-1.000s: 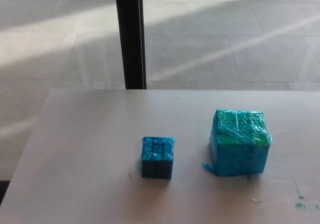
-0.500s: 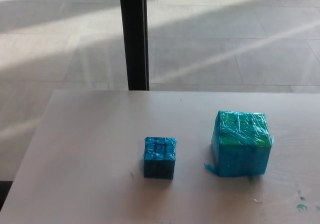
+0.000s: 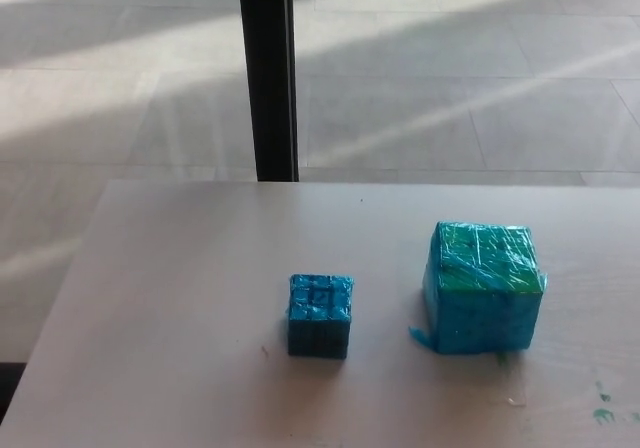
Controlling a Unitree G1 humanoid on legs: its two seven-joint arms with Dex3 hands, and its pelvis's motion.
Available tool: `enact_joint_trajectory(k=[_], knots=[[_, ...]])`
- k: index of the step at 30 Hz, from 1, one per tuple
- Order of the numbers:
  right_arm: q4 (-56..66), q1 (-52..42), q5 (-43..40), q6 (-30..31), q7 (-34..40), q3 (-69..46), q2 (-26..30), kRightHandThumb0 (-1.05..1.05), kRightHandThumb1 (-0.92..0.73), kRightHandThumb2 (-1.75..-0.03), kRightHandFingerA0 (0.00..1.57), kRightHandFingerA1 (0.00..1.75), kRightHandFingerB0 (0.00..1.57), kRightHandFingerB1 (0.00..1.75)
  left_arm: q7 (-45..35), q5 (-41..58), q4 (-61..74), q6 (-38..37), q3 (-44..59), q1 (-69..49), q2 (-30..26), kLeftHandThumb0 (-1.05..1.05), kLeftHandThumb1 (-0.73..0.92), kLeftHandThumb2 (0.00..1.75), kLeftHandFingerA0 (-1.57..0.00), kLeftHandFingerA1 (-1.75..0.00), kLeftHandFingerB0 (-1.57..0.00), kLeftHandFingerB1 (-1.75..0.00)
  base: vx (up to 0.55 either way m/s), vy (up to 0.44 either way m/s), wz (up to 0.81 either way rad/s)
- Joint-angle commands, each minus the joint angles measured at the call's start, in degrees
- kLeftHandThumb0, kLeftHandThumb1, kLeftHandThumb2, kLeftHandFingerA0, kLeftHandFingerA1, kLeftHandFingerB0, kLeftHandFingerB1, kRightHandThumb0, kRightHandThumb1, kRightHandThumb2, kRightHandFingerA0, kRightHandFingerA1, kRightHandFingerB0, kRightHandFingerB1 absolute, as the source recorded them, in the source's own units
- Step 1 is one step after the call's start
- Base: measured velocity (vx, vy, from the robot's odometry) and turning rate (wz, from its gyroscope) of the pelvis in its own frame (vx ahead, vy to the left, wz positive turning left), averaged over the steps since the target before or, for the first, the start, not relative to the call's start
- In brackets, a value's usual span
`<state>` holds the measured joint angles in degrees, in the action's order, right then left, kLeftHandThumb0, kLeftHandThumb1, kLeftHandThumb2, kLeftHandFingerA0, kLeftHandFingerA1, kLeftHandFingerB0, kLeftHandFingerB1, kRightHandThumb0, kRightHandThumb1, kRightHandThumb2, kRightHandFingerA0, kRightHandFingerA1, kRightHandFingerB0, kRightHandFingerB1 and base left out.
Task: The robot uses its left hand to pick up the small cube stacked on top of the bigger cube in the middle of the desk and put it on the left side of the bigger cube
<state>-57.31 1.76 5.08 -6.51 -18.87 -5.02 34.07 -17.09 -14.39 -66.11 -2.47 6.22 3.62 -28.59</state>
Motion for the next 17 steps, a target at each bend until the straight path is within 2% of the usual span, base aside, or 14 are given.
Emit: enact_joint_trajectory(k=[1, 3, 4, 5, 6, 7, 8, 9, 10, 11, 12, 13, 15, 17], knots=[[0.4, -1.0, -0.6, 0.2, 0.4, -0.4, -0.1, -0.41, -0.69, -0.61, 0.58, 0.53, 0.47, 0.38, -0.7, 2.0, -2.1, -1.6, -0.1, -0.3, -1.8, -0.79, 0.91, 0.68, -0.37, -0.49, -0.40, -0.36, 0.00, 0.000, 0.00], [-0.3, -0.4, 0.1, 0.4, 0.5, 0.2, 0.0, -0.42, -0.70, -0.62, 0.57, 0.53, 0.46, 0.38, -0.5, 1.2, -2.6, -1.6, -1.3, -0.1, -2.0, -0.80, 0.91, 0.68, -0.37, -0.48, -0.40, -0.36, 0.00, 0.000, 0.00], [-0.6, 0.3, -0.1, 0.8, 0.5, 0.1, -0.2, -0.46, -0.55, -0.89, 0.51, 0.62, 0.40, 0.53, -1.2, 0.2, -2.5, -1.7, -2.6, 0.5, -2.7, -0.84, 0.79, 1.17, -0.31, -0.57, -0.31, -0.50, 0.00, 0.000, 0.00], [-0.8, 0.3, -0.4, 1.2, 0.5, -0.1, -0.3, -0.46, -0.55, -0.89, 0.51, 0.62, 0.41, 0.53, -2.0, 0.9, -2.5, -1.5, -2.6, 0.5, -2.8, -0.80, 0.92, 0.68, -0.37, -0.49, -0.39, -0.38, 0.00, 0.000, 0.00], [-0.8, 0.2, -0.4, 1.2, 0.5, -0.1, -0.3, -0.46, -0.56, -0.89, 0.51, 0.62, 0.41, 0.53, -2.2, 1.1, -2.5, -1.3, -2.8, 0.5, -2.8, -0.81, 0.92, 0.68, -0.37, -0.49, -0.40, -0.39, 0.00, 0.000, 0.00], [-1.0, 0.1, -0.5, 0.8, 0.5, -0.3, -0.3, -0.41, -0.71, -0.61, 0.57, 0.52, 0.46, 0.38, -2.4, 1.3, -2.4, -1.1, -3.0, 0.6, -2.9, -0.79, 0.92, 0.69, -0.33, -0.48, -0.35, -0.36, 0.00, 0.000, 0.00], [-1.1, -0.1, -0.6, 0.3, 0.6, -0.4, -0.3, -0.41, -0.71, -0.61, 0.57, 0.52, 0.46, 0.38, -2.4, 1.4, -2.4, -1.0, -3.1, 0.6, -2.9, -0.79, 0.92, 0.69, -0.33, -0.48, -0.35, -0.36, 0.00, 0.000, 0.00], [-1.2, -0.2, -1.0, -0.2, 0.2, -0.6, -0.3, -0.40, -0.70, -0.61, 0.57, 0.52, 0.45, 0.38, -2.6, 2.1, -2.5, -0.5, -2.7, 0.7, -2.8, -0.81, 0.78, 1.16, -0.29, -0.58, -0.22, -0.48, 0.00, 0.000, 0.00], [-1.2, -0.2, -1.0, -0.3, 0.2, -0.6, -0.3, -0.40, -0.70, -0.61, 0.57, 0.52, 0.45, 0.38, -2.6, 2.1, -2.5, -0.5, -2.7, 0.7, -2.8, -0.81, 0.78, 1.16, -0.29, -0.58, -0.22, -0.48, 0.00, 0.000, 0.00], [-2.8, 0.5, -0.1, -1.4, 0.5, 0.0, -0.1, -0.42, -0.70, -0.61, 0.58, 0.54, 0.46, 0.39, -2.6, 3.3, -2.6, -0.3, -1.7, 0.8, -2.7, -0.78, 0.92, 0.68, -0.31, -0.49, -0.33, -0.37, 0.00, 0.000, 0.00], [-1.7, 0.1, -0.2, -0.1, 0.4, 0.1, -0.3, -0.42, -0.70, -0.61, 0.59, 0.55, 0.45, 0.38, -2.2, 5.5, -2.9, 2.2, 0.5, 1.2, -2.4, -0.80, 0.88, 0.67, -0.18, -0.51, -0.30, -0.39, 0.00, 0.000, 0.00], [-1.7, 0.2, -0.4, 0.4, 0.4, 0.0, -0.5, -0.41, -0.69, -0.61, 0.59, 0.54, 0.45, 0.38, -2.1, 7.8, -3.5, 3.6, 2.9, 1.4, -2.1, -0.81, 0.84, 0.66, -0.15, -0.64, -0.31, -0.49, 0.00, 0.000, 0.00], [-1.9, 0.3, -0.4, 1.1, 0.6, -0.1, -0.6, -0.41, -0.69, -0.61, 0.57, 0.53, 0.46, 0.38, -3.1, 8.4, -4.1, 3.0, 4.2, 1.1, -2.1, -0.81, 0.86, 0.66, -0.17, -0.70, -0.31, -0.52, 0.00, 0.000, 0.00], [-1.5, -0.4, -0.7, 0.6, 0.8, -0.3, -0.8, -0.40, -0.69, -0.61, 0.58, 0.53, 0.47, 0.38, -4.9, 9.7, -4.7, 3.0, 5.7, 0.4, -2.2, -0.80, 0.85, 0.66, -0.26, -0.77, -0.33, -0.55, 0.00, 0.000, 0.00]])
